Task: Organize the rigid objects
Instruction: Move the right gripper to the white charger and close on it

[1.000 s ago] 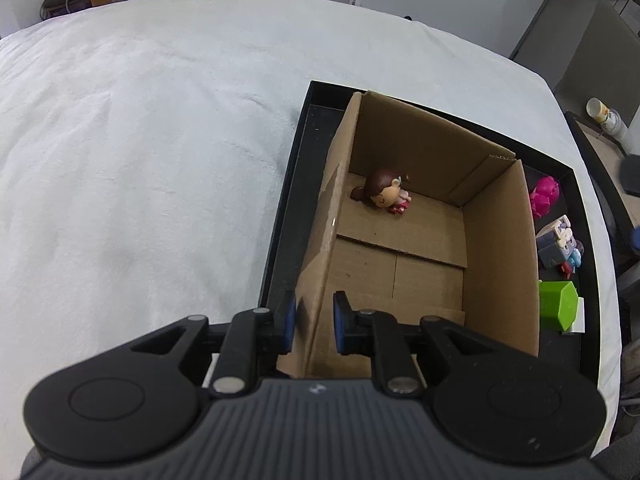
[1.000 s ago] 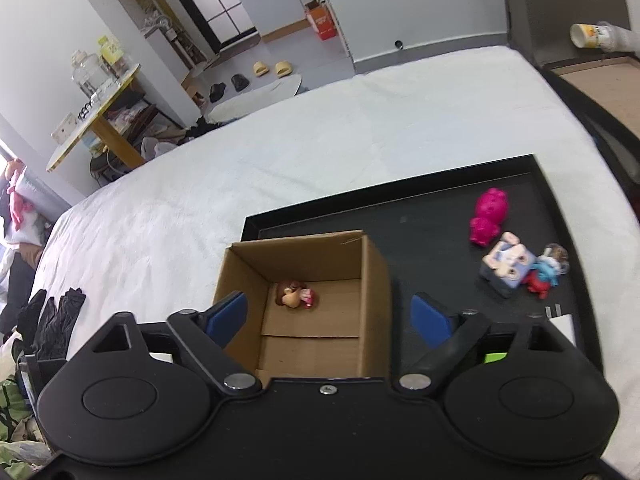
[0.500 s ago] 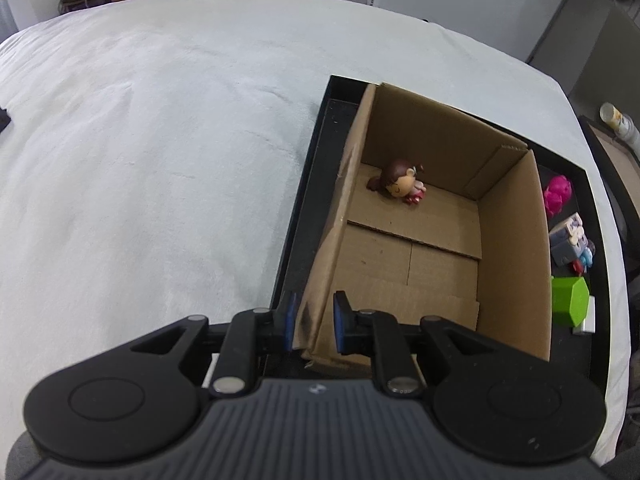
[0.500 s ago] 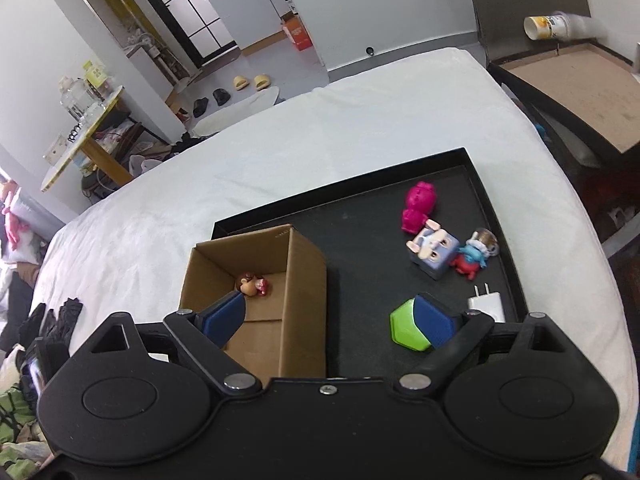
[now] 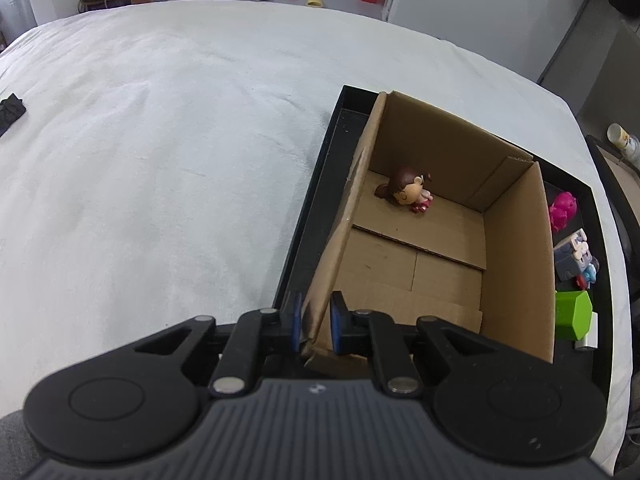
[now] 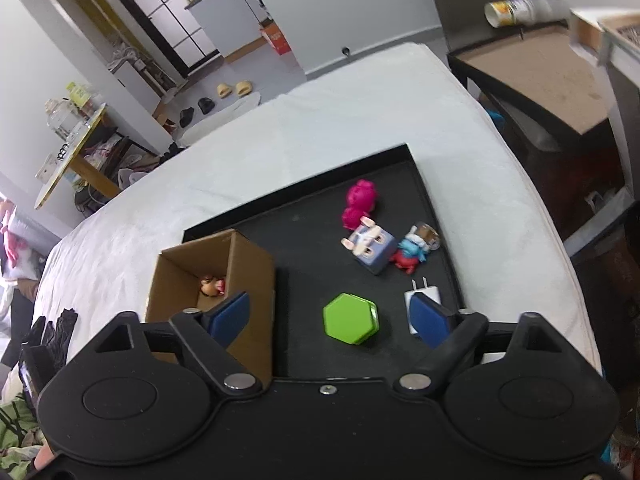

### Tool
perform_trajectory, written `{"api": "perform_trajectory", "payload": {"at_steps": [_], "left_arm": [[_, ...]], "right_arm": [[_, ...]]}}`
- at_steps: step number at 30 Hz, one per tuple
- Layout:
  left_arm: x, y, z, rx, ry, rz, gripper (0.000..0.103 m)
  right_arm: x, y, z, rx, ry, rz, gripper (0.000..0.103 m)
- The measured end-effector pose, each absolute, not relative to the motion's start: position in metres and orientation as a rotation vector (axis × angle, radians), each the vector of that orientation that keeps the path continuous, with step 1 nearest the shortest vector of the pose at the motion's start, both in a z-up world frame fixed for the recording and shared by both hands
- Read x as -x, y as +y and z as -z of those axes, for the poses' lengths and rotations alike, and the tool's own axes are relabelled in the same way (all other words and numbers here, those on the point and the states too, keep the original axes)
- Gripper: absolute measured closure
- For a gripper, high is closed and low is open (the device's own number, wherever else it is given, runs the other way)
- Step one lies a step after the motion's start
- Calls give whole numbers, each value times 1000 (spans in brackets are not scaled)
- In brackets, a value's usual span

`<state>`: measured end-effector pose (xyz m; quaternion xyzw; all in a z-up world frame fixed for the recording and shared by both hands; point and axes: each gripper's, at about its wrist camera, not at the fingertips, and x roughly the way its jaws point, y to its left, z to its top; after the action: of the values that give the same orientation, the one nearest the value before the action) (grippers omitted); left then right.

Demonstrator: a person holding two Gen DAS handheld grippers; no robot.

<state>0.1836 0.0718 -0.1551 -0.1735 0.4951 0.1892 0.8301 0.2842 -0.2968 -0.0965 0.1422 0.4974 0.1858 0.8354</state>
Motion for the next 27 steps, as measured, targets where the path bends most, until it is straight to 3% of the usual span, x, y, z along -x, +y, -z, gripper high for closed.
{"api": "perform_trajectory", "payload": {"at_steps": [7, 13, 27], "left_arm": [[-183, 71, 155, 361, 1038, -407, 90], [-180, 73, 155, 382, 1027, -413, 90], [-184, 76, 156, 391, 1052, -404, 90]], "right_arm": [[-292, -308, 119, -314, 1117, -391, 37], [-302, -301, 135, -242, 1186, -408, 66], [-325, -293, 182, -140, 1267, -313, 65]]}}
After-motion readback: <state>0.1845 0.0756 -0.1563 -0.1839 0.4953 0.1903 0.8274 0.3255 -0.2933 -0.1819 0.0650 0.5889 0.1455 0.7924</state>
